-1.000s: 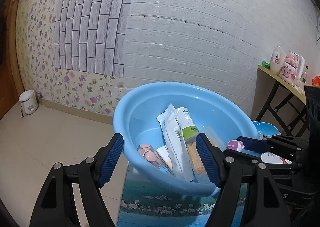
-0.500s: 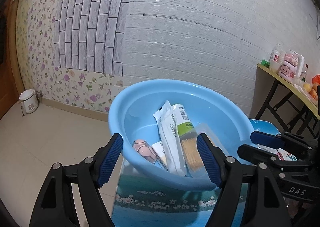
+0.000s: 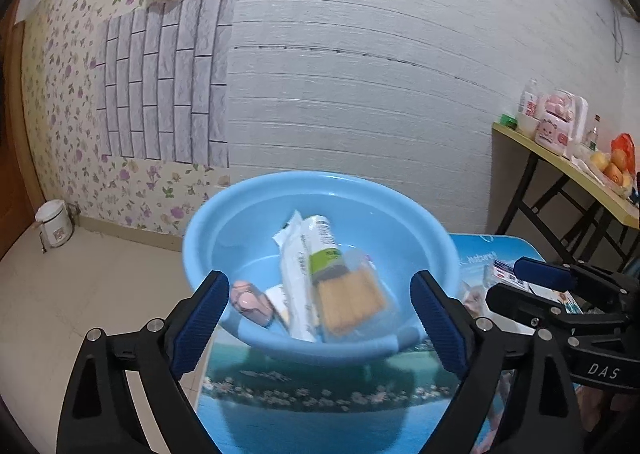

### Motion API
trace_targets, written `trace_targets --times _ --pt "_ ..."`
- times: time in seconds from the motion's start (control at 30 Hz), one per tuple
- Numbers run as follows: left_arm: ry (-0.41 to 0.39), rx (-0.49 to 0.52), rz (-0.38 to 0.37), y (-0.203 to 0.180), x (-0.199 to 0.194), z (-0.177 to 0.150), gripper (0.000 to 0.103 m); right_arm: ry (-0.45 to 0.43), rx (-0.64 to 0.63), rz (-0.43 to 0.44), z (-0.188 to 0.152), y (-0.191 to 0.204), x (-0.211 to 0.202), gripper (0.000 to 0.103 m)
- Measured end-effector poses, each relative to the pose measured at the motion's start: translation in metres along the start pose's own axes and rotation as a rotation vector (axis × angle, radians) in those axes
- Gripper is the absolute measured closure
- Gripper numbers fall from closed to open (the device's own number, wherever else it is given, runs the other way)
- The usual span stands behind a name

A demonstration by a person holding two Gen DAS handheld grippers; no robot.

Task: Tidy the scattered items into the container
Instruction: 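Move both tools back over the table toward the bagged snack and floss box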

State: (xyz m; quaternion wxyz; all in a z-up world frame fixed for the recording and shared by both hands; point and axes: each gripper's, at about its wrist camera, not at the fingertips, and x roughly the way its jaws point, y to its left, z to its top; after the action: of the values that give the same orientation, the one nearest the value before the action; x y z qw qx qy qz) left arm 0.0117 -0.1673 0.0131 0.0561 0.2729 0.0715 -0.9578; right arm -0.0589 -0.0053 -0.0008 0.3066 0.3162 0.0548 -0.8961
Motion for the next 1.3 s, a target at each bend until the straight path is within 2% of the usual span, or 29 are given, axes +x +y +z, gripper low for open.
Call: trace_targets --times 0.27,0.3,0.37,0.57,0.7,0.8,0.87,0.97,1.1,1.23,1.3 --pt "0.012 0.054 -0.031 -0.038 -0.008 -0.004 0.001 0.003 0.070 -0.067 -0.012 -0.030 -0.029 0.043" --pt "0.014 0.061 -0.034 -0.043 -0.009 -0.005 0.001 0.000 0.082 -0.074 -0.014 -0.034 -0.034 0.031" --pt "0.018 0.071 -0.043 -0.054 -0.010 -0.006 0.000 -0.035 0.112 -0.084 -0.018 -0.044 -0.048 0.018" --pt "0.032 0.073 -0.068 -0.076 -0.013 -0.010 0.000 -0.049 0.176 -0.108 -0.025 -0.066 -0.072 0.016" --pt "0.007 0.043 -0.080 -0.086 -0.018 -0.014 0.000 -0.090 0.212 -0.112 -0.033 -0.076 -0.093 0.016" --pt "0.007 0.035 -0.093 -0.094 -0.021 -0.016 0.000 -0.162 0.223 -0.173 -0.042 -0.081 -0.113 0.007" --pt "0.008 0.045 -0.104 -0.099 -0.022 -0.016 0.000 -0.222 0.218 -0.243 -0.050 -0.082 -0.126 0.003" --pt "0.009 0.071 -0.112 -0.106 -0.025 -0.015 0.000 -0.274 0.198 -0.344 -0.055 -0.078 -0.134 0.003" --pt "0.003 0.087 -0.114 -0.111 -0.029 -0.011 0.000 -0.305 0.220 -0.307 -0.057 -0.079 -0.143 0.003" --pt "-0.002 0.089 -0.118 -0.113 -0.033 -0.012 0.000 -0.222 0.276 -0.207 -0.055 -0.087 -0.133 0.003" --pt "0.000 0.094 -0.116 -0.115 -0.033 -0.013 0.000 -0.207 0.274 -0.207 -0.056 -0.088 -0.131 0.003"
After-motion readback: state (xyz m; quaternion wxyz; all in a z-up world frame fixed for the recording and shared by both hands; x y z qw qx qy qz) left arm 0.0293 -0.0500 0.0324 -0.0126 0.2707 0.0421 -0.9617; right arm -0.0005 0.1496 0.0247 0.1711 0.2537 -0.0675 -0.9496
